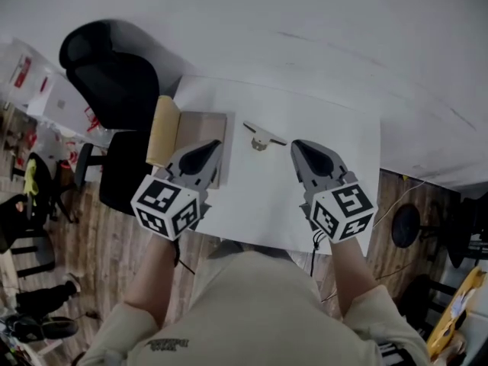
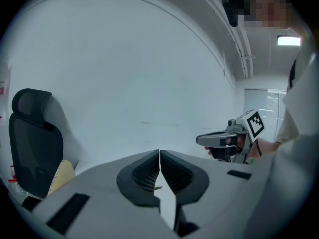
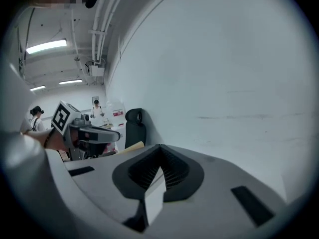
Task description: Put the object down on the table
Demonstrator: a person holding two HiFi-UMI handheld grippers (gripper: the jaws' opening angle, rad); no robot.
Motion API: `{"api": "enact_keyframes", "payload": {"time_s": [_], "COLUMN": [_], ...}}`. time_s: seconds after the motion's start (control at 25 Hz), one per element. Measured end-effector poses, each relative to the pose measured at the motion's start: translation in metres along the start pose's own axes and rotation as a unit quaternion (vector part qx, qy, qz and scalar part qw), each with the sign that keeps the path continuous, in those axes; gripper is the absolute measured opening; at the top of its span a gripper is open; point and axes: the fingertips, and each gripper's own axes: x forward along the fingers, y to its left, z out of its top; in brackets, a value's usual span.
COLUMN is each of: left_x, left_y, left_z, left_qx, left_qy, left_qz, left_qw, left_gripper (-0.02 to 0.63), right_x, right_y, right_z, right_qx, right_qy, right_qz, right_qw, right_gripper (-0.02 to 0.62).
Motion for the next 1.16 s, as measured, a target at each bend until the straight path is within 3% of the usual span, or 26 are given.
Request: {"api": "enact_keyframes", "payload": {"time_s": [0.28, 0.64, 1.0, 1.16], "left_x": [-0.021, -0.033, -0.038, -0.041], "left_y": [-0.017, -0.035, -0.044, -0.042], "left_z": [0.025, 0.033, 0.040, 0.040], "left_qx": [0.020, 0.052, 0.059, 0.056], "left_qy": [-0.021, -0.023, -0.031, -0.030], "left_qz": [-0.009, -0.012, -0.005, 0.000], "left_qw": [0.9995, 0.9983, 0.9978, 0.9980], "left_gripper": [0.025, 0.025, 0.025, 0.025], "right_x": [-0.037, -0.060, -0.063, -0.063], "right_y": [0.022, 0.046, 0.033, 0.024], "right_z": [0.036, 0.039, 0.038, 0.043], "right_qx": [-0.028, -0.031, -0.037, -0.093], "right_qy": [-0.026, -0.035, -0.046, -0.045], "right_qz": [0.029, 0.038, 0.013, -0.019], "right_qw": [0.999, 0.998, 0.998, 0.994], "right_gripper": [0.023, 0.023, 0.023, 0.023]}}
